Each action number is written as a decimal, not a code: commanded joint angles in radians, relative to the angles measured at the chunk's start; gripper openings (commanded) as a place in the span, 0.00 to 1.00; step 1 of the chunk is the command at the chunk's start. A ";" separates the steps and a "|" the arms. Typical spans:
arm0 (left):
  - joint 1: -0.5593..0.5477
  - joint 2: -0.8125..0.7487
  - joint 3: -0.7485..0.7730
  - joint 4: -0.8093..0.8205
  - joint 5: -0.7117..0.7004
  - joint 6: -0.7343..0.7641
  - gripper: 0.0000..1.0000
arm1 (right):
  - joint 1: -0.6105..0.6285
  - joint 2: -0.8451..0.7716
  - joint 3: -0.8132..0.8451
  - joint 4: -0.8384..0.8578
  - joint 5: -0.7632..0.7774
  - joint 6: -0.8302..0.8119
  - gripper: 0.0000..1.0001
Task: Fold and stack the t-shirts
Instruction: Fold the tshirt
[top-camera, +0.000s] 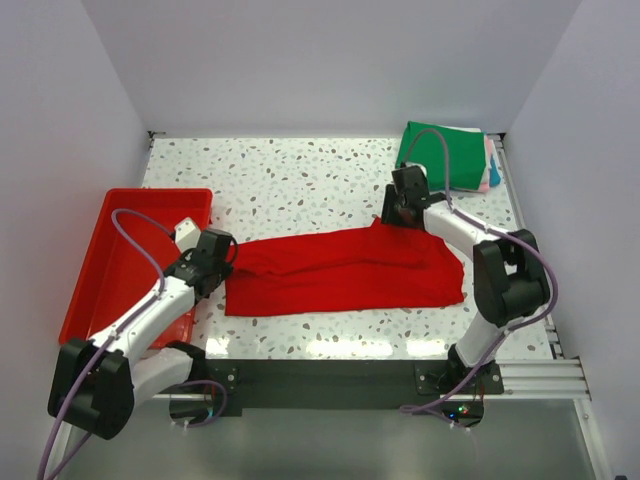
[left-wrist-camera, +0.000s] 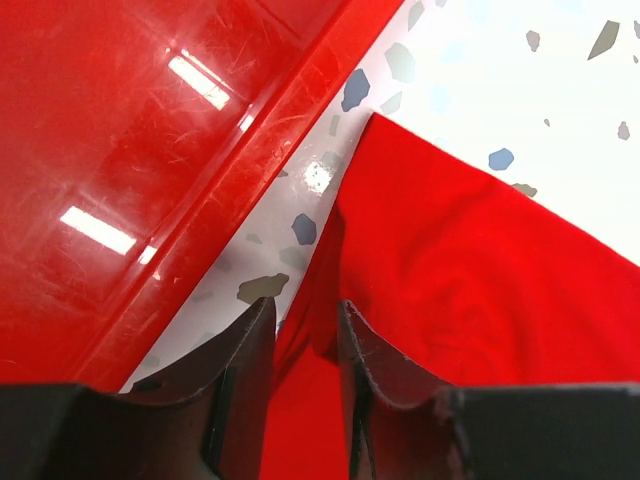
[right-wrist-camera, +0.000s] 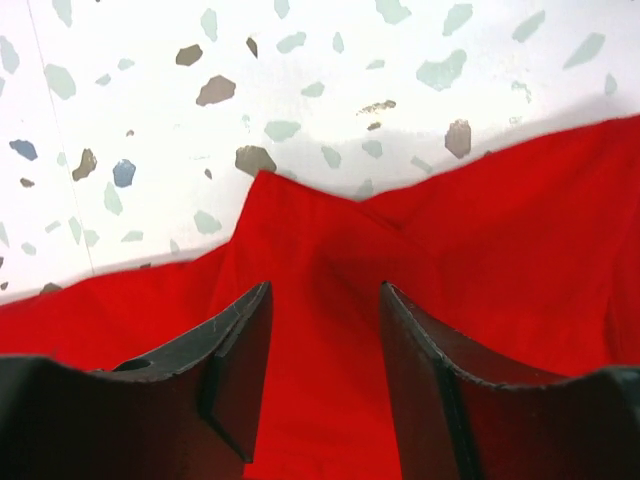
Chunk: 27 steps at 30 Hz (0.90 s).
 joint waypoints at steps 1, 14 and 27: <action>0.008 -0.021 0.022 0.035 -0.014 0.060 0.36 | 0.002 0.044 0.065 0.001 0.020 -0.033 0.51; 0.013 -0.073 0.054 -0.010 -0.016 0.082 0.36 | 0.005 0.087 0.047 0.023 -0.028 -0.016 0.38; 0.019 -0.110 0.077 -0.030 -0.004 0.104 0.36 | 0.004 0.000 -0.005 0.025 -0.037 -0.001 0.00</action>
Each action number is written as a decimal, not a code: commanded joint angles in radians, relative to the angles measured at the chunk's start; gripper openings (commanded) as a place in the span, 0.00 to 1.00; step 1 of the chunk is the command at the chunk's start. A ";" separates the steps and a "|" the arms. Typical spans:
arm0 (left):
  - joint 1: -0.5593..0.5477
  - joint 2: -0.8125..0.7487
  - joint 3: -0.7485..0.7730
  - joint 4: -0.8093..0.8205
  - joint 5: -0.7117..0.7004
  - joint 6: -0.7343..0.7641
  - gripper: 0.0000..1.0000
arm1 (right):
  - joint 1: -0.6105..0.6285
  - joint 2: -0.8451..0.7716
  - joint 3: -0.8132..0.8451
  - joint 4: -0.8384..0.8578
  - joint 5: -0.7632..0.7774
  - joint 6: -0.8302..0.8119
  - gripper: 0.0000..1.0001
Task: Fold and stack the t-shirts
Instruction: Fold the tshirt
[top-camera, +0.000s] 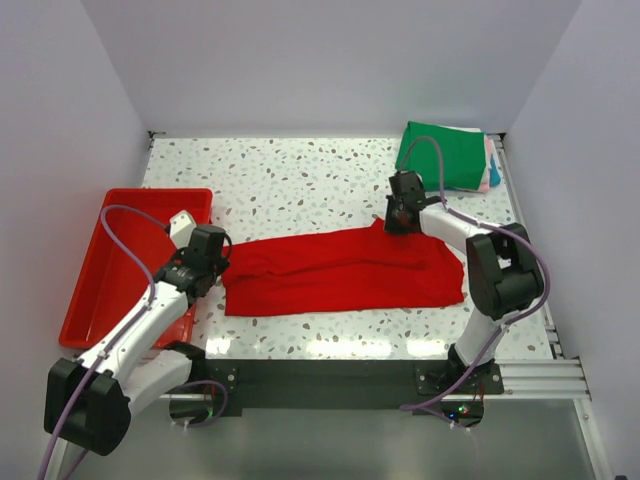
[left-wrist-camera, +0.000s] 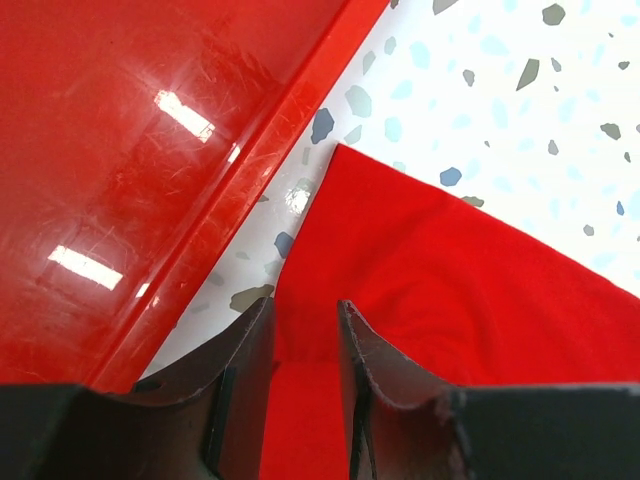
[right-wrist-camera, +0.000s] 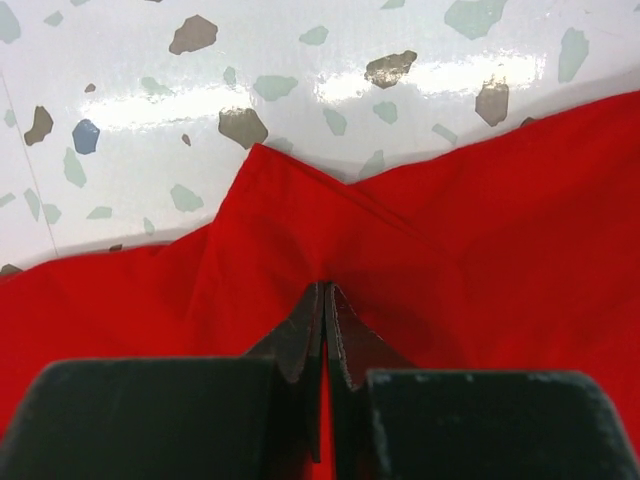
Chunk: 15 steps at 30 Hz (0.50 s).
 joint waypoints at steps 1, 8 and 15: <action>0.011 -0.010 0.037 0.009 0.000 0.029 0.36 | 0.007 -0.089 -0.014 0.019 0.004 0.006 0.00; 0.012 0.061 0.049 0.078 0.046 0.037 0.36 | 0.007 -0.307 -0.134 0.010 -0.020 0.036 0.00; 0.012 0.198 0.075 0.177 0.111 0.023 0.35 | 0.048 -0.586 -0.359 -0.001 -0.086 0.110 0.00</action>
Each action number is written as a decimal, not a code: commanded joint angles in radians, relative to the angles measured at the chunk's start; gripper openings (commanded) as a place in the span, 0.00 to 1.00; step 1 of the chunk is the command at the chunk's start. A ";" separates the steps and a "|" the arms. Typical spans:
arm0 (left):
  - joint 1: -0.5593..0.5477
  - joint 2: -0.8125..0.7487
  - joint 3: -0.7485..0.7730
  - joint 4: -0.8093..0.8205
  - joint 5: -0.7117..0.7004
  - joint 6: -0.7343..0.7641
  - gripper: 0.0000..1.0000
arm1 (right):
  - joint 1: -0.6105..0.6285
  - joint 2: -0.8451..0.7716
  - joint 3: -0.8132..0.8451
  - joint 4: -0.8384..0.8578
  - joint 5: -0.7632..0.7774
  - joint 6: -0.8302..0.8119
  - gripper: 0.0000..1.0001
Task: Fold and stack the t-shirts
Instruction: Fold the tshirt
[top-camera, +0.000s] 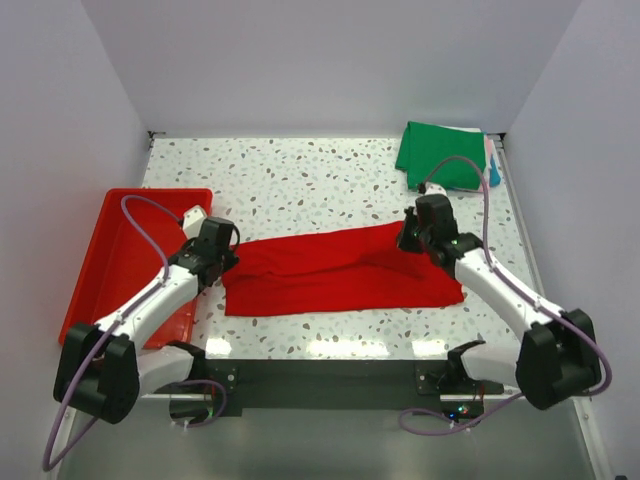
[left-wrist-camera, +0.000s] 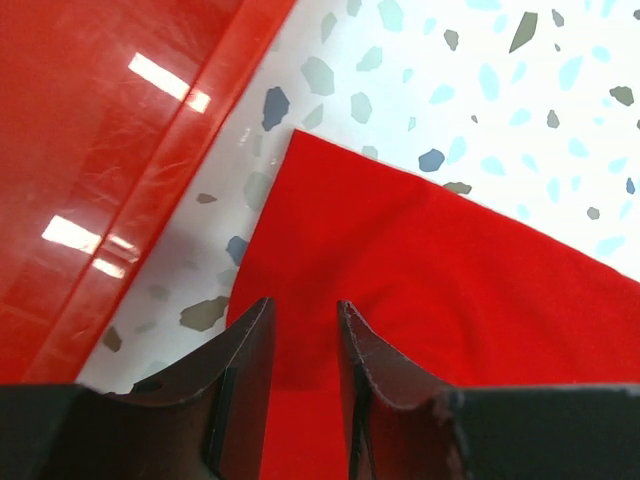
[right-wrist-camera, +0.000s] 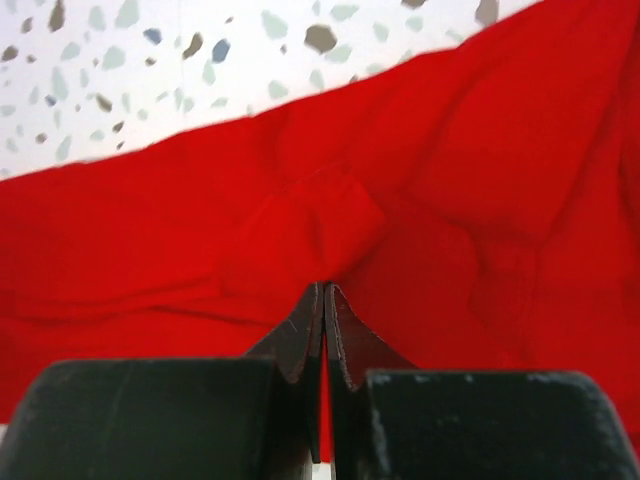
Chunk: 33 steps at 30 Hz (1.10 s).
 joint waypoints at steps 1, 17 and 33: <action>0.010 0.057 0.049 0.112 0.047 0.004 0.35 | 0.027 -0.134 -0.133 -0.003 -0.044 0.077 0.00; 0.010 0.153 0.095 0.209 0.173 0.110 0.35 | 0.082 -0.086 -0.022 -0.149 0.203 0.059 0.45; 0.008 0.163 0.114 0.225 0.256 0.150 0.34 | 0.081 0.235 0.026 -0.120 0.284 0.080 0.43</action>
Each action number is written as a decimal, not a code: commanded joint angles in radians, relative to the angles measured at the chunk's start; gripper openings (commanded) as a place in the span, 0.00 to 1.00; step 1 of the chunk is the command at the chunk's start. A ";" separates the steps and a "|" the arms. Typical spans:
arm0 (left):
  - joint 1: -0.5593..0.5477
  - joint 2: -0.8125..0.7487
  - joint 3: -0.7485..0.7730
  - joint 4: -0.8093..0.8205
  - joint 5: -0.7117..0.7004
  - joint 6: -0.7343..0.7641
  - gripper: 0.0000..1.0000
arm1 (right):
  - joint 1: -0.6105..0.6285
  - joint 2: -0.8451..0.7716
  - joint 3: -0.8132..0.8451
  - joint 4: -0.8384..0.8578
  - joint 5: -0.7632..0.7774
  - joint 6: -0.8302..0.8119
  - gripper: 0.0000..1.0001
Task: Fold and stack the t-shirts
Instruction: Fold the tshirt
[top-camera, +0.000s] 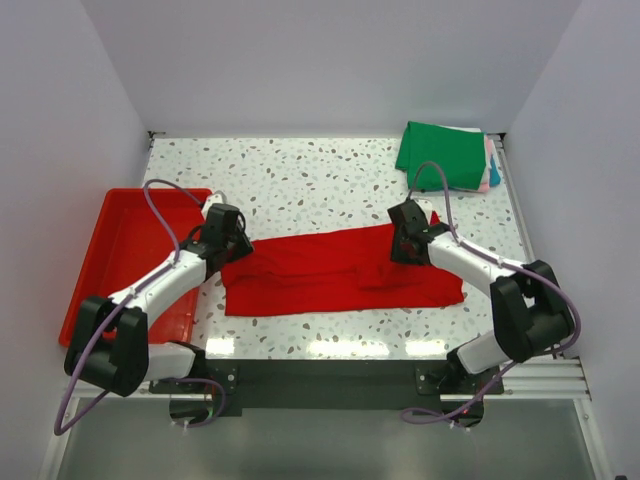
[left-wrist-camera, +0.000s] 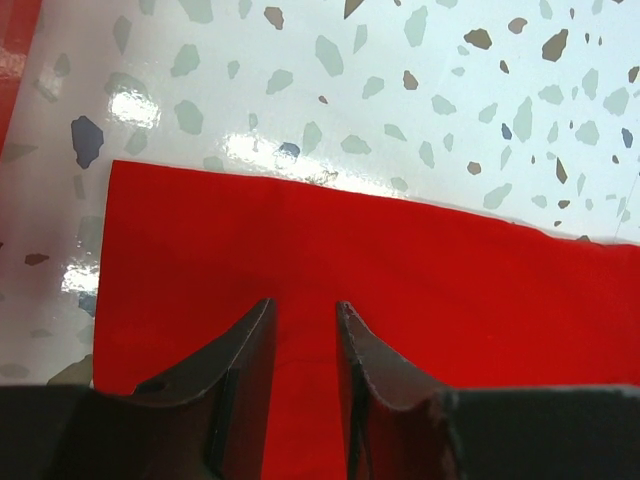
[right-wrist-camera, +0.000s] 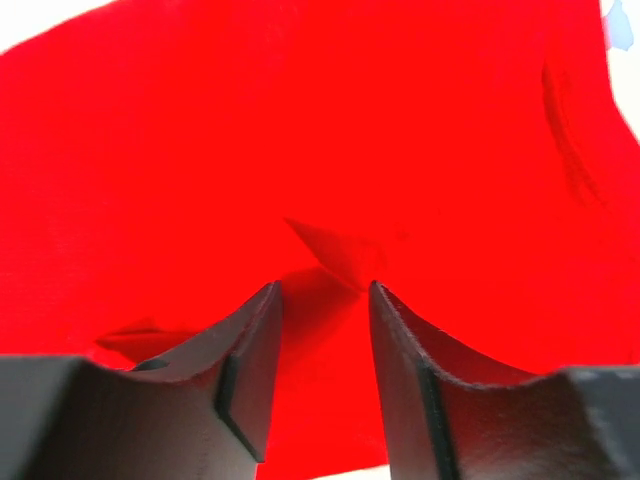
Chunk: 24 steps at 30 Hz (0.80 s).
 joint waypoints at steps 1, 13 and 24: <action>0.005 0.003 0.038 0.054 0.022 0.030 0.34 | 0.001 0.025 -0.018 0.041 0.029 0.022 0.42; 0.005 -0.006 0.020 0.059 0.022 0.022 0.34 | -0.001 -0.217 -0.111 -0.046 0.032 0.072 0.00; 0.008 0.001 -0.002 0.065 0.024 -0.024 0.35 | -0.001 -0.605 -0.309 -0.204 -0.042 0.210 0.01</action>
